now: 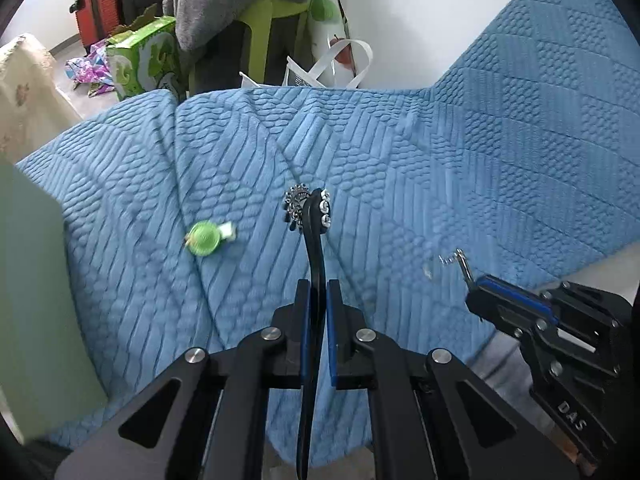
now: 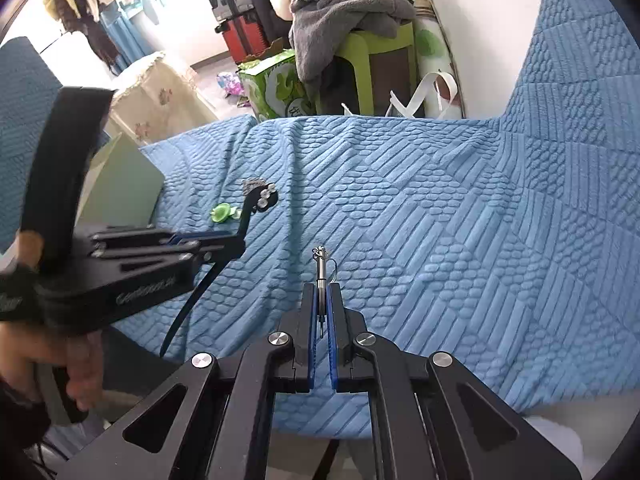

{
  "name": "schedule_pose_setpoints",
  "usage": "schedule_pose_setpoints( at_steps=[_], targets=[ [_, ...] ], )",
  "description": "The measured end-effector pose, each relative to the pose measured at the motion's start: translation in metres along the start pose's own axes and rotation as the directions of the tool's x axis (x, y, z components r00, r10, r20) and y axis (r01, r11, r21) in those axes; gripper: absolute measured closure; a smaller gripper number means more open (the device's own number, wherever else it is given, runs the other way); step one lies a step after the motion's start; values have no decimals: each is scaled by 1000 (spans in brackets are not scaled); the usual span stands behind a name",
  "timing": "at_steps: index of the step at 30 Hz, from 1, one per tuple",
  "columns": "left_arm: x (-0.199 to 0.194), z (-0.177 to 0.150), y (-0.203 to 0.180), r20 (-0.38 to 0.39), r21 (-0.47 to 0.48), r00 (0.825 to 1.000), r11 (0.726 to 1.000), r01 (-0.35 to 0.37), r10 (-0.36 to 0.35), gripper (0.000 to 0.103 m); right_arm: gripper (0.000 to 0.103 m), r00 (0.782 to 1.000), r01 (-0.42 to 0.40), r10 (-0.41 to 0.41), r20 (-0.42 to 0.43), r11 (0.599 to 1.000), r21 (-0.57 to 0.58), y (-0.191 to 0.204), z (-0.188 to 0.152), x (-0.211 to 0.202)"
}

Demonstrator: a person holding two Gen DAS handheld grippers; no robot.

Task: Organize jewelry
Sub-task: 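Grasp the small silver ring pin with the right gripper while the left gripper grasps the black hair stick, then carry the hair stick and ring pin into the green box and release both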

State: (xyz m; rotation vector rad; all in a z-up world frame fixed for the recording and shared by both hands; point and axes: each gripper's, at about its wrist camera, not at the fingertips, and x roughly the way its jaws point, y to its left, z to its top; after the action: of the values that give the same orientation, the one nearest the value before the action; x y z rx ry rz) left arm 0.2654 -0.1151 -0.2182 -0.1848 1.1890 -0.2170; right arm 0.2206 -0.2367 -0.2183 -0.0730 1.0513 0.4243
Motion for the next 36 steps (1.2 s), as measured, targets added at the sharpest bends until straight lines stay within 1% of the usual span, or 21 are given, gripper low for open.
schedule_pose_setpoints(
  at_steps=[4, 7, 9, 12, 16, 20, 25, 27, 33, 36],
  targets=[
    [-25, -12, 0, 26, -15, 1000, 1000, 17, -17, 96, 100, 1000, 1, -1, 10, 1000, 7, 13, -5, -11],
    [-41, -14, 2, 41, -33, 998, 999, 39, -38, 96, 100, 1000, -2, 2, 25, 1000, 25, 21, -6, -19],
    [-53, -14, 1, 66, -26, 997, 999, 36, -34, 96, 100, 999, 5, -6, 40, 1000, 23, 28, -4, -26],
    [-71, -8, 0, 106, -12, 994, 1000, 27, -26, 96, 100, 998, 10, -11, 69, 1000, 11, 37, 5, -36],
    [-97, 2, 6, 152, -36, 988, 999, 39, -33, 96, 100, 993, 17, -17, 120, 1000, -4, 46, 24, -54],
    [-127, 9, 12, 205, -41, 979, 999, 25, -16, 96, 100, 984, 8, -5, 178, 1000, -16, 59, 44, -77],
    [-163, 16, 20, 268, -49, 963, 999, 24, -10, 96, 100, 971, -15, 25, 238, 999, -43, 79, 69, -101],
    [-176, 19, 26, 297, -52, 955, 999, 12, 4, 96, 100, 966, -31, 44, 254, 998, -56, 89, 77, -108],
    [-206, 20, 53, 355, -74, 935, 997, -2, 28, 96, 100, 963, -44, 71, 259, 993, -106, 122, 97, -108],
    [-218, 16, 72, 371, -92, 927, 996, -20, 53, 96, 100, 962, -70, 99, 255, 990, -121, 140, 104, -105]
  ],
)
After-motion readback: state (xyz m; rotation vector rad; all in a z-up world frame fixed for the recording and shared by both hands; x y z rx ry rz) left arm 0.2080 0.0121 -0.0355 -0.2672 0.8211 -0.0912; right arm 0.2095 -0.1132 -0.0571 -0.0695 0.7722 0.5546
